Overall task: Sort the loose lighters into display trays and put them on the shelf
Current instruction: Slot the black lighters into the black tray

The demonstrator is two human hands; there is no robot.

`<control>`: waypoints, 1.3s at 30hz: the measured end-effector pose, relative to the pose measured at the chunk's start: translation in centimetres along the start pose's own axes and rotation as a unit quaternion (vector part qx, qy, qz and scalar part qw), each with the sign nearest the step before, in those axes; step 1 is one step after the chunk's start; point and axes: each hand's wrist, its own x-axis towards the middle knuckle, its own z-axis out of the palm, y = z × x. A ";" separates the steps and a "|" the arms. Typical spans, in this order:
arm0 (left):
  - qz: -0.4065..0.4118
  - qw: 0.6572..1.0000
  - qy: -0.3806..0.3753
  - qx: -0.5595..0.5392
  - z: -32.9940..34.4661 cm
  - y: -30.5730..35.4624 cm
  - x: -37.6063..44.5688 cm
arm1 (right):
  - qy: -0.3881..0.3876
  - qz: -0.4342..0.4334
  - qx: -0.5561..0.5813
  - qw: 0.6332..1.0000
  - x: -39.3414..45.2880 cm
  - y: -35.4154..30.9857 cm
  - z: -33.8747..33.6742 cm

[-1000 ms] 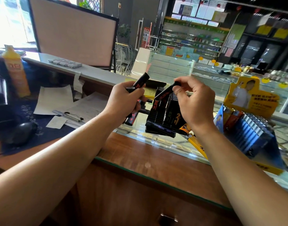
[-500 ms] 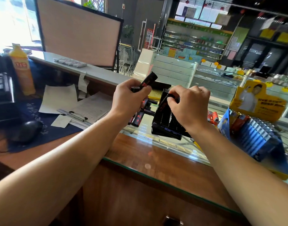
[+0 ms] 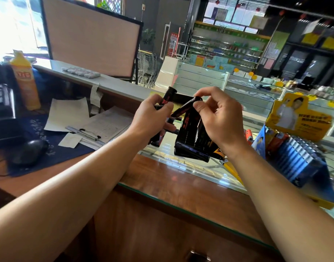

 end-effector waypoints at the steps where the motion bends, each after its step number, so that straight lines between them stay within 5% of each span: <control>1: -0.003 1.000 -0.009 -0.009 0.0 0.0 0.0 | -0.007 0.002 0.013 1.000 -0.1 -0.2 -0.1; 7: 0.020 1.000 0.006 -0.003 -0.2 -0.1 0.1 | -0.024 0.014 0.048 0.998 -0.4 -0.7 -0.1; 16: 0.048 0.998 -0.050 -0.007 0.1 0.4 -0.5 | 0.076 0.084 0.092 0.989 -0.3 -0.4 0.6; 22: 0.038 0.999 -0.007 -0.016 -0.1 0.1 -0.2 | 0.088 0.100 0.099 0.986 -0.1 -0.7 0.4; 33: 0.026 0.998 0.052 -0.016 -0.6 -0.2 0.4 | -0.094 0.031 -0.142 0.985 1.0 1.1 0.2; 39: 0.022 0.998 0.055 -0.006 -0.6 0.0 0.3 | -0.082 -0.029 -0.248 0.965 0.6 2.0 1.3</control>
